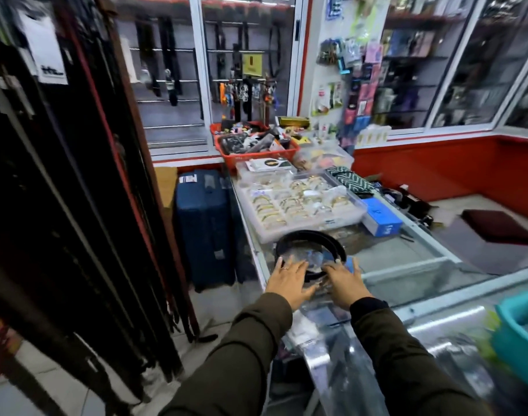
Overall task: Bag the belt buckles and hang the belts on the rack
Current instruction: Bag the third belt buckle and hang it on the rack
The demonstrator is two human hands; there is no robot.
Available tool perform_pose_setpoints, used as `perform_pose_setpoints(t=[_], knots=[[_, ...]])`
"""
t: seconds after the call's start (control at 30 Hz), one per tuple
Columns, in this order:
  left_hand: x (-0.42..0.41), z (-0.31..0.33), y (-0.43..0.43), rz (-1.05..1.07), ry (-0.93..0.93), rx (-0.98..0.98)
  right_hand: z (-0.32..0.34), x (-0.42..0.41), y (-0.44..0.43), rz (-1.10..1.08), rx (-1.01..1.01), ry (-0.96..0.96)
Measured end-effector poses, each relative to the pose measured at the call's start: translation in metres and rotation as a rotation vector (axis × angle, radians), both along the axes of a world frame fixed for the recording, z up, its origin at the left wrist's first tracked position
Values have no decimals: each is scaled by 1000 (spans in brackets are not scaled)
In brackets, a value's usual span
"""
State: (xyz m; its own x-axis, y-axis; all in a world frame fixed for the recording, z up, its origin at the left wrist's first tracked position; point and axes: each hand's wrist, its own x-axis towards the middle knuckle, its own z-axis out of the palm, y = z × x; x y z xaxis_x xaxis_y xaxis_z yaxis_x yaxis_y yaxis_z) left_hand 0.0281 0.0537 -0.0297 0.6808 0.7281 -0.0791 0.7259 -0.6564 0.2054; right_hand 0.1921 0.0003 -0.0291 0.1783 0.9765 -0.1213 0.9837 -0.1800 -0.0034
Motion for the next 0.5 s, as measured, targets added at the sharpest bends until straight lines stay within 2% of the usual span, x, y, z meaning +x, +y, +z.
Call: perform_pose_setpoints(t=[0.07,0.17,0.23,0.37,0.5], knots=[[5,-3,-2,15,30,8,-2,5,0,15,69,17],[2,-2,-5,88,-32,30,2,6,1,27,121,44],[-5,-2,-4,113,-88,21,4,6,1,63,118,76],[-28,-6,-1,136,-174,-5,10,-3,1,119,80,255],[-52,-6,-2,152,-296,-25,24,-20,-2,182,102,305]])
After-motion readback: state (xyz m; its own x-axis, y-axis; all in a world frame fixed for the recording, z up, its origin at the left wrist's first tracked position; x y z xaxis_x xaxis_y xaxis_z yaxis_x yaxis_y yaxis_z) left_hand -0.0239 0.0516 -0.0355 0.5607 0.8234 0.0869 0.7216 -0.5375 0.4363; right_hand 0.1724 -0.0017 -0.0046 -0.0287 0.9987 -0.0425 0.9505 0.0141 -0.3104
